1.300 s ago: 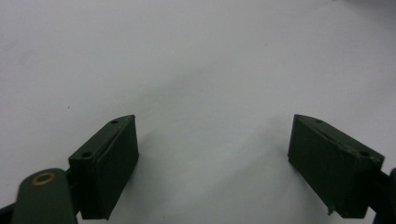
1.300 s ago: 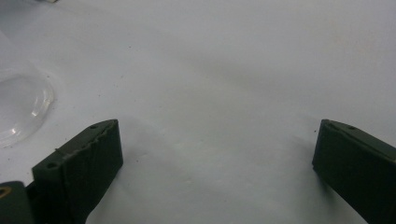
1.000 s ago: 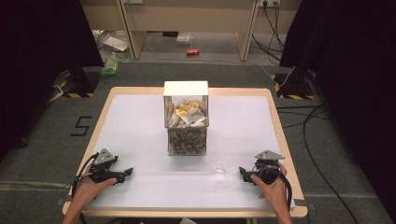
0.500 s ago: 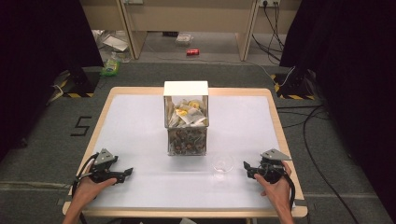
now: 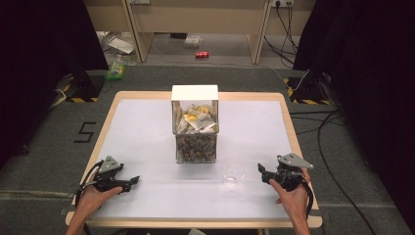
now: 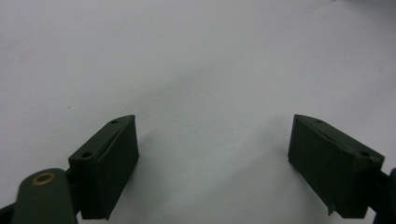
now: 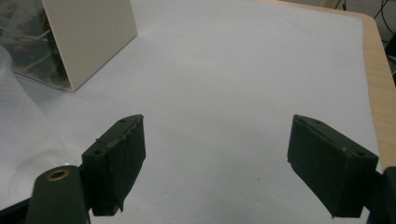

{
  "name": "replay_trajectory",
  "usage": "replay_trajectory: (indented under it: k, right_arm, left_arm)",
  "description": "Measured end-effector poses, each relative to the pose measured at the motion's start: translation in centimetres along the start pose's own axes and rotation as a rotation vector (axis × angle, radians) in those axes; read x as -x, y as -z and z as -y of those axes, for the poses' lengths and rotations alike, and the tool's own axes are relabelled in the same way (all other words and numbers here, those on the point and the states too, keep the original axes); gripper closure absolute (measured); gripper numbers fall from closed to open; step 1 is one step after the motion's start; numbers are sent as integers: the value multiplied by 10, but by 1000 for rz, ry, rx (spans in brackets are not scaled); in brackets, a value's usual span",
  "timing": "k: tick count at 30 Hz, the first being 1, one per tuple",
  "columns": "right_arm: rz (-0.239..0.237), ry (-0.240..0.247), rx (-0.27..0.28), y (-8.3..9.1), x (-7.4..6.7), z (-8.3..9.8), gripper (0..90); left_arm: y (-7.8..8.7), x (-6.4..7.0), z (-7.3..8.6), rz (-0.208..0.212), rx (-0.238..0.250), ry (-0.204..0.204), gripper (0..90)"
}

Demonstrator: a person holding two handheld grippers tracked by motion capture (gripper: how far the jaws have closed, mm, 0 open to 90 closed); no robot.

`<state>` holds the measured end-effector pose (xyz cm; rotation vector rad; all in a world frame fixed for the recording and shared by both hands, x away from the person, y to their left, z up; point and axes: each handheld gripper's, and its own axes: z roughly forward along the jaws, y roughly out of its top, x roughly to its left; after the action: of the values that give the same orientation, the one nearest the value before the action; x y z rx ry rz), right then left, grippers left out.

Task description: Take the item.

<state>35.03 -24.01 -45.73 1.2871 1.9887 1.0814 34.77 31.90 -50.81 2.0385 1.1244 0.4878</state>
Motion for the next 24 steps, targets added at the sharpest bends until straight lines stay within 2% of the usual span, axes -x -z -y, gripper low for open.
replay_trajectory:
  k: [6, 17, 19, 24]
  right_arm:
    - [-19, 13, 40, 9, -8, -17, 224]
    - [-58, 59, 160, 28, -29, -58, 252]
    - [-61, 59, 164, 28, -30, -60, 254]
    - [-94, 97, 199, 35, -43, -79, 272]
  left_arm:
    - [0, 0, 0, 0, 0, 0, 151]
    - [0, 0, 0, 7, 0, 4, 152]
    - [0, 0, 0, 7, 0, 4, 151]
    - [0, 0, 0, 7, 0, 4, 151]
